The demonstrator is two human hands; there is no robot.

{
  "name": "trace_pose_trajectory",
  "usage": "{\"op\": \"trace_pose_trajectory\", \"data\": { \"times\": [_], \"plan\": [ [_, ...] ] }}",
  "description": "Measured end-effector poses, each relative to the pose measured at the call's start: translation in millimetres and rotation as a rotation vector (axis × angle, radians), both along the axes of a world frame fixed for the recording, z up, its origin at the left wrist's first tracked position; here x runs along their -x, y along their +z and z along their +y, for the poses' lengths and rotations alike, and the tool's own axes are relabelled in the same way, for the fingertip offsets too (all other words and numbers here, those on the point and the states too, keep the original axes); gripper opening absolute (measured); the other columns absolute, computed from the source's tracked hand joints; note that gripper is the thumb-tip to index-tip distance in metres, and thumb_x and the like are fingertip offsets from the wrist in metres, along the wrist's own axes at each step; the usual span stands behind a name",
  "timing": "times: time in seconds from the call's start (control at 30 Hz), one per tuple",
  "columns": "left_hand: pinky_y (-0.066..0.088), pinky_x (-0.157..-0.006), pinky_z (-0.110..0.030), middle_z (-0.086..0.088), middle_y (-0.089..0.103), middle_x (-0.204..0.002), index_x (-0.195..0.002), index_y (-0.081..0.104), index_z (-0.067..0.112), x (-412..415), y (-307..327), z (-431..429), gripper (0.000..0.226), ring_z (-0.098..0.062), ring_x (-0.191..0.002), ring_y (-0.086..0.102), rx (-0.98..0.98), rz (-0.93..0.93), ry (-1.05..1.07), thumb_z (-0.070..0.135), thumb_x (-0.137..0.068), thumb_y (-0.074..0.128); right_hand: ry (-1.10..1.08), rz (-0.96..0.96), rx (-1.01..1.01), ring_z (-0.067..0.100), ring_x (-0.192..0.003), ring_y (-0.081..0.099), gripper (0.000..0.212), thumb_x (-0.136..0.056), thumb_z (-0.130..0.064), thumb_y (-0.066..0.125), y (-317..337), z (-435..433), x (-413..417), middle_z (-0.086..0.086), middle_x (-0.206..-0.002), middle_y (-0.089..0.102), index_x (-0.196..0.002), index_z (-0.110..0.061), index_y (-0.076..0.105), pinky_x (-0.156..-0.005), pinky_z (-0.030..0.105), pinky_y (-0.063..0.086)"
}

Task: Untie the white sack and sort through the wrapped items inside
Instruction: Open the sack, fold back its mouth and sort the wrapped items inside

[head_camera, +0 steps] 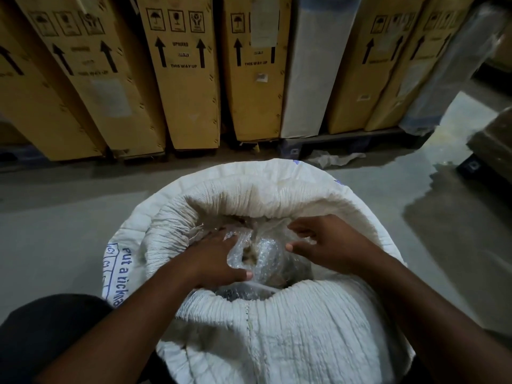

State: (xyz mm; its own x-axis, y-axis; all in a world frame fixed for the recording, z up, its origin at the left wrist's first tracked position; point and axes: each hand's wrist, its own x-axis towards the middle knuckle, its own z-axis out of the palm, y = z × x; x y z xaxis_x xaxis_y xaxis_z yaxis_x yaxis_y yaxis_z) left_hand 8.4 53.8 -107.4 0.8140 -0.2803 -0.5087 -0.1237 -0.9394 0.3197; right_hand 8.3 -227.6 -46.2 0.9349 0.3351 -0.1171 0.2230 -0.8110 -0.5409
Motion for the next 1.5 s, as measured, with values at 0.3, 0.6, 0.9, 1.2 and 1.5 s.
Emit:
{"op": "trace_pose_trajectory", "data": {
  "times": [0.3,0.6,0.9,1.2,1.5],
  "plan": [
    [0.037,-0.116,-0.029,0.012,0.046,-0.159,-0.155,0.044,0.031,4,26,-18,0.076,-0.006,-0.144,0.044,0.334,-0.545,0.109,0.064,-0.088,0.06,0.06,-0.27,0.109,0.009,-0.126,0.059,0.051,-0.091,-0.042,0.065,9,16,10,-0.015,-0.141,0.061,-0.14,-0.032,0.058,-0.102,0.03,0.05],
    [0.036,-0.113,-0.025,0.015,0.044,-0.159,-0.158,0.036,0.036,4,19,-18,0.078,-0.006,-0.145,0.043,0.374,-0.573,0.111,0.061,-0.089,0.064,0.052,-0.183,0.104,0.009,-0.152,0.028,0.082,-0.089,-0.052,0.067,-11,12,1,-0.013,-0.168,0.023,-0.159,-0.035,0.028,-0.116,0.026,0.031],
    [0.023,-0.128,-0.042,0.007,0.009,-0.173,-0.165,0.012,0.03,-17,16,-1,0.105,-0.014,-0.16,0.01,0.316,-0.577,0.158,0.077,-0.08,0.052,0.002,-0.201,0.197,0.014,-0.155,-0.023,0.112,-0.082,-0.076,0.056,-35,5,-22,-0.007,-0.17,-0.02,-0.161,-0.037,-0.013,-0.128,0.048,-0.002],
    [0.028,-0.125,-0.045,-0.002,0.025,-0.17,-0.164,0.014,0.025,-34,35,29,0.107,-0.024,-0.155,0.026,0.177,-0.656,0.292,0.069,-0.082,0.067,-0.164,-0.228,0.18,0.018,-0.159,-0.007,0.122,-0.073,-0.087,0.049,-30,-30,-49,0.002,-0.173,-0.002,-0.164,-0.024,-0.004,-0.129,0.045,0.006],
    [0.025,-0.126,-0.042,-0.011,0.034,-0.165,-0.163,0.02,0.019,-96,80,67,0.102,-0.032,-0.152,0.032,0.104,-0.99,0.189,0.055,-0.083,0.073,-0.191,-0.407,0.214,0.022,-0.159,0.006,0.122,-0.078,-0.068,0.072,1,-61,-86,0.008,-0.172,0.005,-0.164,-0.018,0.001,-0.129,0.039,0.009]
  ]
}}
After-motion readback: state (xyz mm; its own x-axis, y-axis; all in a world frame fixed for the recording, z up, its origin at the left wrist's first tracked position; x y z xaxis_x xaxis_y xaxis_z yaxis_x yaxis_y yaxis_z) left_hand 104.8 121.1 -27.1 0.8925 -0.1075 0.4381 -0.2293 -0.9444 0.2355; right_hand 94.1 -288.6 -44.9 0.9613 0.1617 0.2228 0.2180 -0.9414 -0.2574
